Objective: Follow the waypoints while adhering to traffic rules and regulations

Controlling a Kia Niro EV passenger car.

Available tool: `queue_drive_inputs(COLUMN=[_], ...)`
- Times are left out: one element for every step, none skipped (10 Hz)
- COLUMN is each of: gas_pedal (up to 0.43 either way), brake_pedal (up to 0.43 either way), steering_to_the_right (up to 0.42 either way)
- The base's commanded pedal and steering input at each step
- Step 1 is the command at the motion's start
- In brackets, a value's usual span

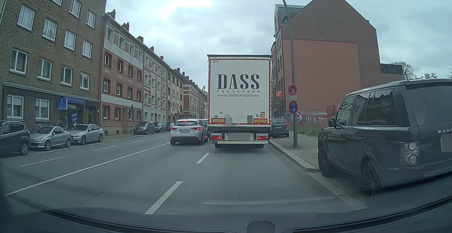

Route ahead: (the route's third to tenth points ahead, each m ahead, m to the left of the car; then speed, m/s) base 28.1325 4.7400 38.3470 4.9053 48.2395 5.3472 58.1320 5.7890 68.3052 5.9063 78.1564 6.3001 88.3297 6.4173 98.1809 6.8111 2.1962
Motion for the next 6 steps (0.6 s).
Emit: queue_drive_inputs(gas_pedal=[0.0, 0.0, 0.0, 0.0, 0.0, 0.0], brake_pedal=[0.0, 0.0, 0.0, 0.0, 0.006, 0.0], steering_to_the_right=[-0.002, -0.002, -0.002, -0.002, -0.002, -0.002])
